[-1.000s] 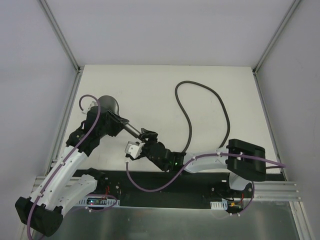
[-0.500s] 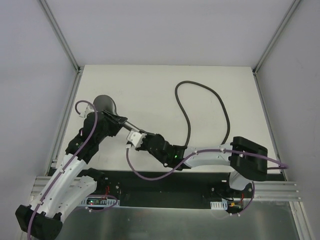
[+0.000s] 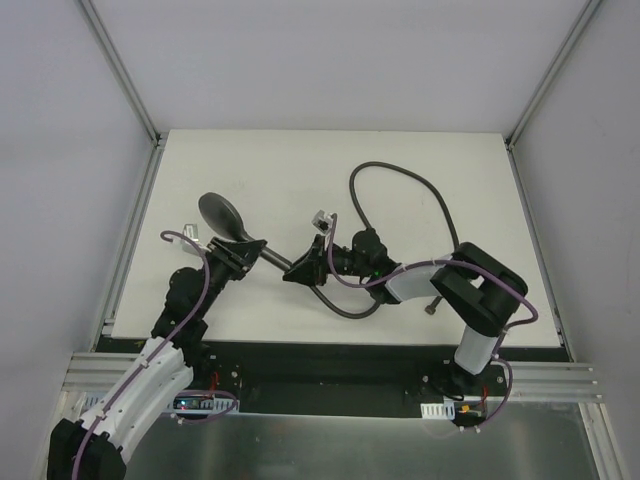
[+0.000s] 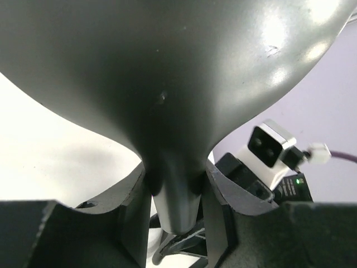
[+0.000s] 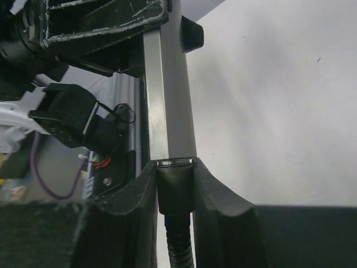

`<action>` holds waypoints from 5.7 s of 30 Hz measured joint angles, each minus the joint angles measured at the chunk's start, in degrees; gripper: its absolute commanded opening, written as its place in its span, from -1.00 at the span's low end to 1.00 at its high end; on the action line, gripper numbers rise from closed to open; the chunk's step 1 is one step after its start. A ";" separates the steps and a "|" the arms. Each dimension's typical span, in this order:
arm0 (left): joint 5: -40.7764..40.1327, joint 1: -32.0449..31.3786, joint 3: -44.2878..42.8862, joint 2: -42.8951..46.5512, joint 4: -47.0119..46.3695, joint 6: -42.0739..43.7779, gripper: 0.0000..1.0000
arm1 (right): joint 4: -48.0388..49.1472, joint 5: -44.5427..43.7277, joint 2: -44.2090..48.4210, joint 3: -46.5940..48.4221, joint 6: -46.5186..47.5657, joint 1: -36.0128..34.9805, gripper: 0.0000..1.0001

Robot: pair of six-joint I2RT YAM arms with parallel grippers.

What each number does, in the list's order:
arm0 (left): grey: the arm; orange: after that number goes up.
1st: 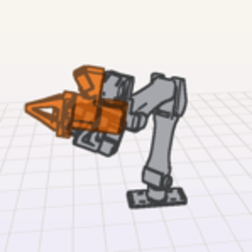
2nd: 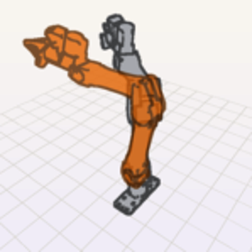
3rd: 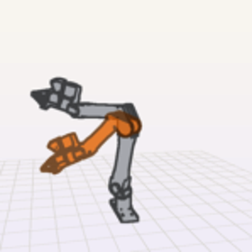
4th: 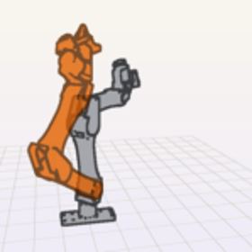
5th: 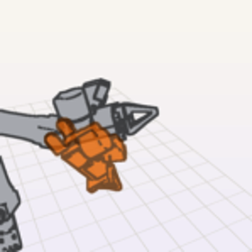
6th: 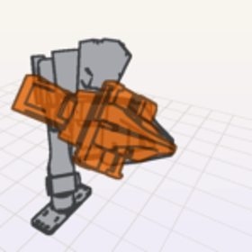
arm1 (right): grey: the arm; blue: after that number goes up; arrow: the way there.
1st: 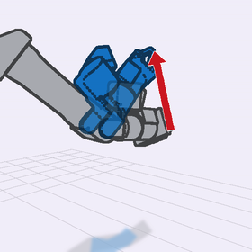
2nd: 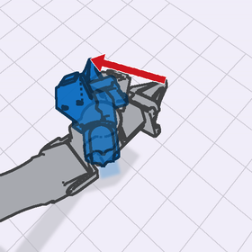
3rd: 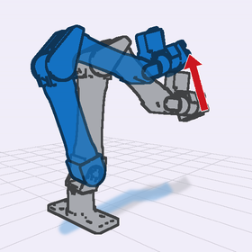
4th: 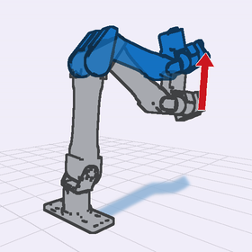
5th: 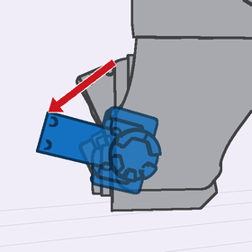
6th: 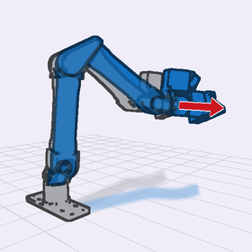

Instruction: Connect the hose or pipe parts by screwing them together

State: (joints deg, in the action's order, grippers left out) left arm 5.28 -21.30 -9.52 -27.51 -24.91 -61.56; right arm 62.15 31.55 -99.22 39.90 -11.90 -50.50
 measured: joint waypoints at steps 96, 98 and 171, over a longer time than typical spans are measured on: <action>-11.80 -0.85 -34.40 -14.27 51.93 0.74 -1.00 | -14.95 -55.15 8.39 4.28 63.58 -29.68 0.21; -11.78 -0.85 -34.99 -14.60 53.27 0.17 -1.00 | -14.91 -57.57 5.95 5.88 66.69 -30.58 -0.12; -13.46 -0.61 -36.48 -14.03 58.18 -4.90 -1.00 | -27.17 -64.24 2.47 14.01 55.28 -30.16 -0.99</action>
State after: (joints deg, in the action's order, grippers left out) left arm -8.19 -21.91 -46.00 -41.54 33.28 -66.46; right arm 34.98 -32.69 -96.75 53.91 43.38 -80.66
